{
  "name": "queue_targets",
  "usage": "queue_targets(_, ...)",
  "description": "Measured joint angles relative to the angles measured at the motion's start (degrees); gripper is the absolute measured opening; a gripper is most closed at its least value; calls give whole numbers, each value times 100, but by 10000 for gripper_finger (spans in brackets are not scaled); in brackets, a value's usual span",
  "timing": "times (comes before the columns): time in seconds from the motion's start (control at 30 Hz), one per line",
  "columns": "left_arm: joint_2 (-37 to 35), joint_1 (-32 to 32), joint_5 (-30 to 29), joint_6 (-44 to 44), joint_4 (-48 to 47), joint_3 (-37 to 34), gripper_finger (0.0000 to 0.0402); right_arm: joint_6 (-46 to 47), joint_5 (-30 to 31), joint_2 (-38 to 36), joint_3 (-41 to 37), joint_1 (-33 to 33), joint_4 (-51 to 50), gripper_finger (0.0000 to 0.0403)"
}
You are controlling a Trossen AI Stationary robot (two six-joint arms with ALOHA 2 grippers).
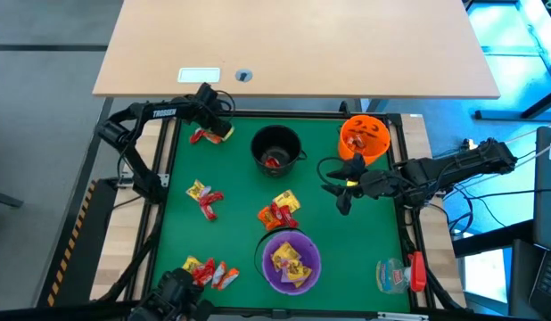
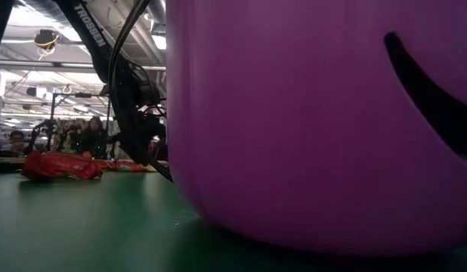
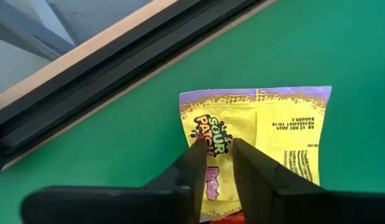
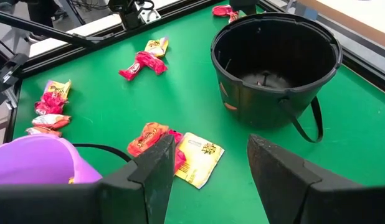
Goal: Sort candy
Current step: Put the yellow candy into the purple bucket
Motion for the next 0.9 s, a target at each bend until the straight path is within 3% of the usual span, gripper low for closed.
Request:
queue_targets(0.17, 0, 7, -30, 150, 9, 1, 9, 20, 4, 0, 0, 0, 0, 198)
queue_targets(0.43, -467, 7, -9, 257, 84, -1, 0, 88, 1, 0, 0, 0, 0, 198)
queue_targets(0.67, -2030, -245, 187, 105, -159, -1, 0, 88, 85, 0, 0, 0, 0, 198)
queue_targets(0.9, -3849, -1258, 300, -417, -154, -1, 0, 163, 374, 0, 0, 0, -1, 198)
